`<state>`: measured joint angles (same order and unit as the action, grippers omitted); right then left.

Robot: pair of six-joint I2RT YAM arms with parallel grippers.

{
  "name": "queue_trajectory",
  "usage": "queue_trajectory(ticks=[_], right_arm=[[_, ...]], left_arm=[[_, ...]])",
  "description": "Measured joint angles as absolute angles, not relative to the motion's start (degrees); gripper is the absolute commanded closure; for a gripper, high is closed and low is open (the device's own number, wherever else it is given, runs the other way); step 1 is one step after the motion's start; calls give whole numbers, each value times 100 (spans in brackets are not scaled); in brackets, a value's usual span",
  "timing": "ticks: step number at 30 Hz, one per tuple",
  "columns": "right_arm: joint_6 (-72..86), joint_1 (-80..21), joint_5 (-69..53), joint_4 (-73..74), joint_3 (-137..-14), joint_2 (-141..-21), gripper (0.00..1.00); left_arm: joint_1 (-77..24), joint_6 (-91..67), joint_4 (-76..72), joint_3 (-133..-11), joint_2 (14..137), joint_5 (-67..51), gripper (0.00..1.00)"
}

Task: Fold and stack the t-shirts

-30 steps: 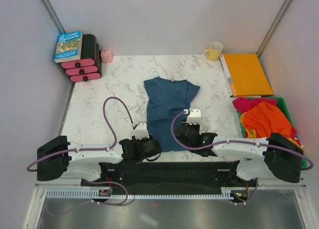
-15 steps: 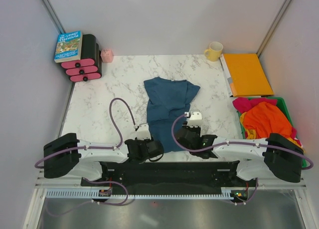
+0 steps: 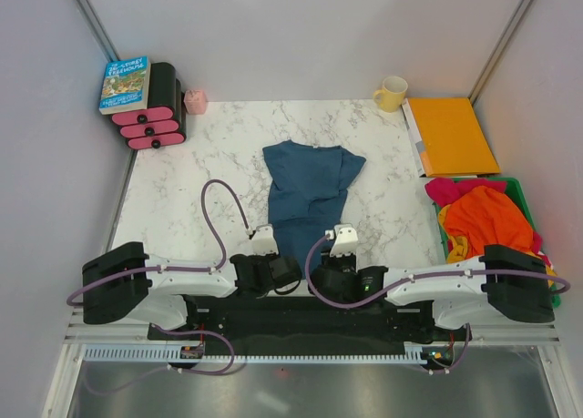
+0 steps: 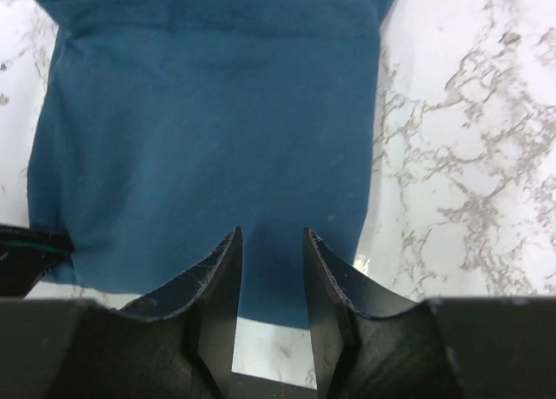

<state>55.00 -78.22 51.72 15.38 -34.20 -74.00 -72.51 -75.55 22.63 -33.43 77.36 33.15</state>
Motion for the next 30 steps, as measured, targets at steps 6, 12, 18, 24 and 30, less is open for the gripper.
queue_trajectory(ticks=[6, 12, 18, 24, 30], right_arm=[[6184, -8040, 5262, 1844, -3474, -7811, 58], [6737, -8040, 5266, 2014, -3358, -7900, 57], [7262, -8040, 5124, 2196, -3118, -8062, 57], [7647, -8049, 5155, 2163, -2980, -8029, 57], [7673, -8068, 5170, 2233, -2971, -7966, 57]], left_arm=[[-7251, -7553, 2263, -3343, 7736, 3315, 82], [-7249, -7544, 2268, -3343, 7736, 3310, 74], [-7249, -7540, 2281, -3371, 7771, 3293, 73], [-7251, -7540, 2285, -3411, 7819, 3288, 72], [-7251, -7540, 2292, -3461, 7876, 3286, 72]])
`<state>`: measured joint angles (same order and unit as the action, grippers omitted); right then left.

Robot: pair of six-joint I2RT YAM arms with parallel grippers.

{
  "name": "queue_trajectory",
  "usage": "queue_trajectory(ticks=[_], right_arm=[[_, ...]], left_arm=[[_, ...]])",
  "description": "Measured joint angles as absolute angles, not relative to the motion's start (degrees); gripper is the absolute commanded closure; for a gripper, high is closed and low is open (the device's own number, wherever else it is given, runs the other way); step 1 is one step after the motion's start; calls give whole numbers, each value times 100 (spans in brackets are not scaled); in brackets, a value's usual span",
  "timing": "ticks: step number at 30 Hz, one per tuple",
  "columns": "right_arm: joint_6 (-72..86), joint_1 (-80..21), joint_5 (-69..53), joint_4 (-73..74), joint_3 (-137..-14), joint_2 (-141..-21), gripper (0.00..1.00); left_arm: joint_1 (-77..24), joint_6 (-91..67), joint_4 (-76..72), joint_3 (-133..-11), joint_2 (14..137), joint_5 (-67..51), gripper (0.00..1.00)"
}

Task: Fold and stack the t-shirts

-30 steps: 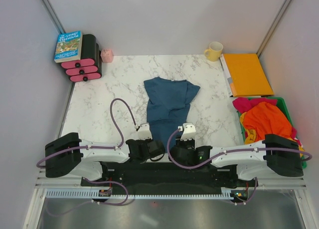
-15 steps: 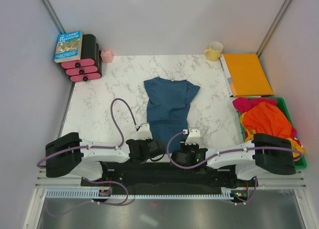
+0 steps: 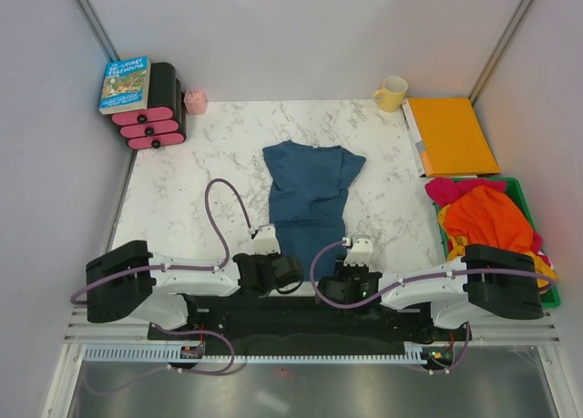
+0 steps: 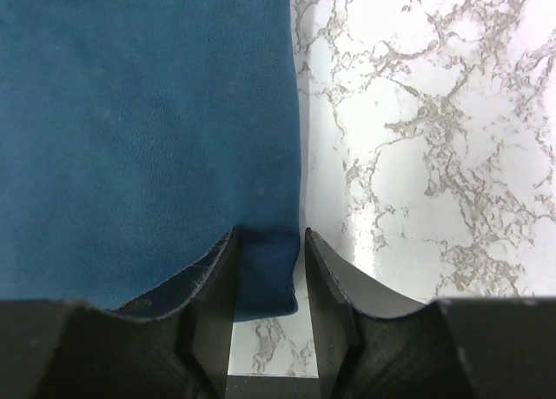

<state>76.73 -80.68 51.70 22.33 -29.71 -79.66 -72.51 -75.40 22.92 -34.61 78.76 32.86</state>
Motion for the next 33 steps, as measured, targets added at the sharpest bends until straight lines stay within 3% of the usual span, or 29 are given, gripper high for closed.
queue_trajectory(ticks=[8, 11, 12, 15, 33], right_arm=[[7861, -8180, 5266, 2309, -3028, -8138, 59], [8066, -8335, 5426, 2335, -3044, -8254, 74], [8165, -8396, 5463, 2329, -3055, -8296, 85], [8453, -8589, 5572, 2296, -3138, -8466, 100], [9133, -9150, 5590, 3844, -3874, -8562, 100]], left_arm=[[-7251, -7540, 2292, -3459, 7870, 3282, 73], [-7251, -7540, 2292, -3459, 7870, 3280, 78], [-7251, -7540, 2287, -3459, 7870, 3277, 84], [-7251, -7535, 2265, -3459, 7863, 3264, 98], [-7373, -7223, 2932, -3494, 7122, 3424, 98]])
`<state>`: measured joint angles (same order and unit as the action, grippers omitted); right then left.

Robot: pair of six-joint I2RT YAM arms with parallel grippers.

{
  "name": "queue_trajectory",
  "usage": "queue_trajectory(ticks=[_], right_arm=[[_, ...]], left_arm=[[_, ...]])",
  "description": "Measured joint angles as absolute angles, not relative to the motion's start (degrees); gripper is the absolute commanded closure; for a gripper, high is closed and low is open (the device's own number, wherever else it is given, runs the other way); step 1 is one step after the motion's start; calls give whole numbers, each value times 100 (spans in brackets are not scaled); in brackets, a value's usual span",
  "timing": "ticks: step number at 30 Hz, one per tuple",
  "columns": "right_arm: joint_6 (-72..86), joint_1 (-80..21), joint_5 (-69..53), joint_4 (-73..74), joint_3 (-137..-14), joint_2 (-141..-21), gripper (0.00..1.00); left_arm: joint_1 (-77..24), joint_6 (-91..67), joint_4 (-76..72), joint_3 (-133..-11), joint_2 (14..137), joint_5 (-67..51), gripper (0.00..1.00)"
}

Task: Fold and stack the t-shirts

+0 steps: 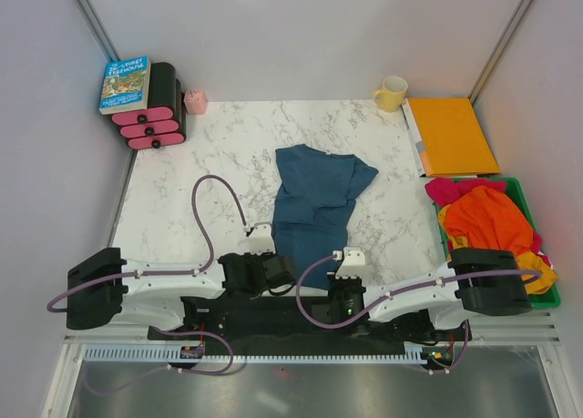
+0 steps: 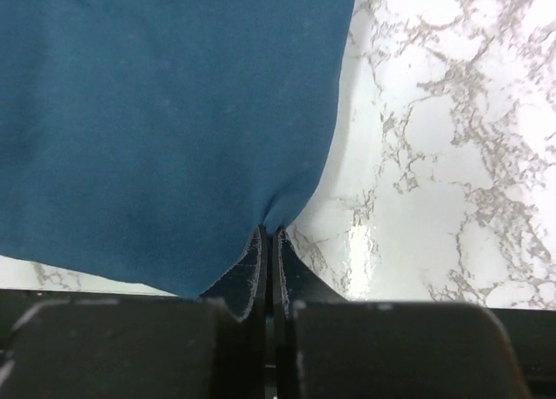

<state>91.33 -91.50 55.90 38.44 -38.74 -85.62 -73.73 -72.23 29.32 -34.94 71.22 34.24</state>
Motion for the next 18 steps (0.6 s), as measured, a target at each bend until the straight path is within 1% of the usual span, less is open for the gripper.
queue_trajectory(ticks=[5, 8, 13, 18], right_arm=[[9148, -9052, 5863, 4362, -4088, -8165, 100], [9002, -8781, 6020, 4560, -4169, -7804, 100], [8497, -8261, 6289, 4727, -4372, -7271, 100], [7822, -7793, 6499, 4703, -4713, -7140, 100]], left_arm=[[-7373, -6965, 3177, -3820, 6882, 3699, 98], [-7373, -6764, 3271, -4112, 6869, 3885, 98], [-7308, -6394, 3308, -4641, 6875, 4130, 98], [-6991, -5942, 3256, -5087, 6912, 4246, 98]])
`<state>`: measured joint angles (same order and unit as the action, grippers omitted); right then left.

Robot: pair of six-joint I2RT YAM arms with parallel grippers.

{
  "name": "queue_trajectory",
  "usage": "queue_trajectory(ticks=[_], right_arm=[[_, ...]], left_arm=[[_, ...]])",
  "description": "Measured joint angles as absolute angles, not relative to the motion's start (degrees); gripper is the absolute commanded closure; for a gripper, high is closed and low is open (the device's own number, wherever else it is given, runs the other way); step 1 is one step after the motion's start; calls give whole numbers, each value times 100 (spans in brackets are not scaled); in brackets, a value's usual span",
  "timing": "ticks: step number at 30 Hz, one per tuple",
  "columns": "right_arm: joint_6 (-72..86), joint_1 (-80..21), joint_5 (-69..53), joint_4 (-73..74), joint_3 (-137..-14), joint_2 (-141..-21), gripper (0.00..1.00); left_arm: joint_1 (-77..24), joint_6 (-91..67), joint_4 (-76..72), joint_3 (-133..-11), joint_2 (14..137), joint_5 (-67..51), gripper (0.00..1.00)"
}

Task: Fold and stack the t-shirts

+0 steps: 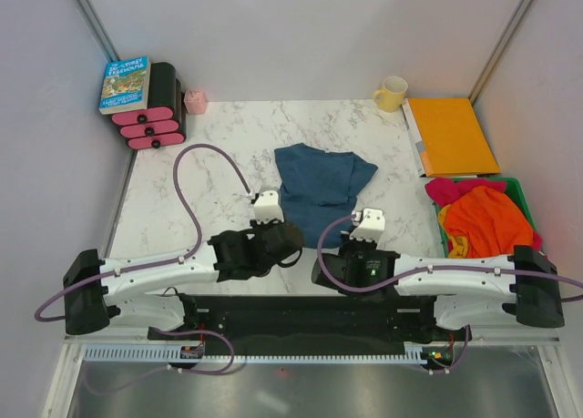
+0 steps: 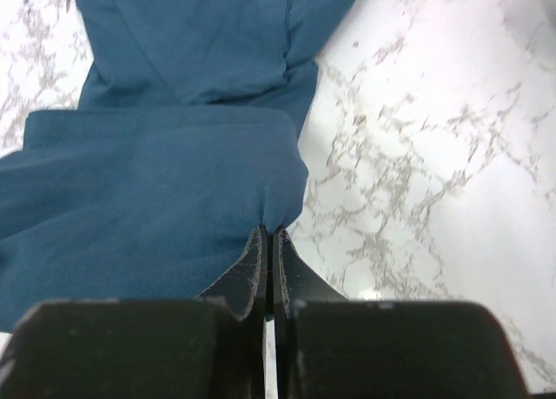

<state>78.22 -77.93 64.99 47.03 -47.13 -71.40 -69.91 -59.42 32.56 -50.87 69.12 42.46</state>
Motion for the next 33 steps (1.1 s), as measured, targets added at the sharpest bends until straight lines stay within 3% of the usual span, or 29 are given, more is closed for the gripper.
queue_trajectory(ticks=[8, 15, 33], right_arm=[[5826, -6414, 6149, 3249, -4901, -7201, 100], [4110, -5033, 5599, 2196, -5990, -8512, 100], [2838, -3391, 4480, 1398, -8213, -10930, 100]], left_arm=[[-6064, -4799, 2526, -5568, 7349, 4141, 98], [-5170, -3677, 1796, -6667, 8464, 3920, 98], [-3791, -3144, 1509, -8831, 10956, 3006, 98]])
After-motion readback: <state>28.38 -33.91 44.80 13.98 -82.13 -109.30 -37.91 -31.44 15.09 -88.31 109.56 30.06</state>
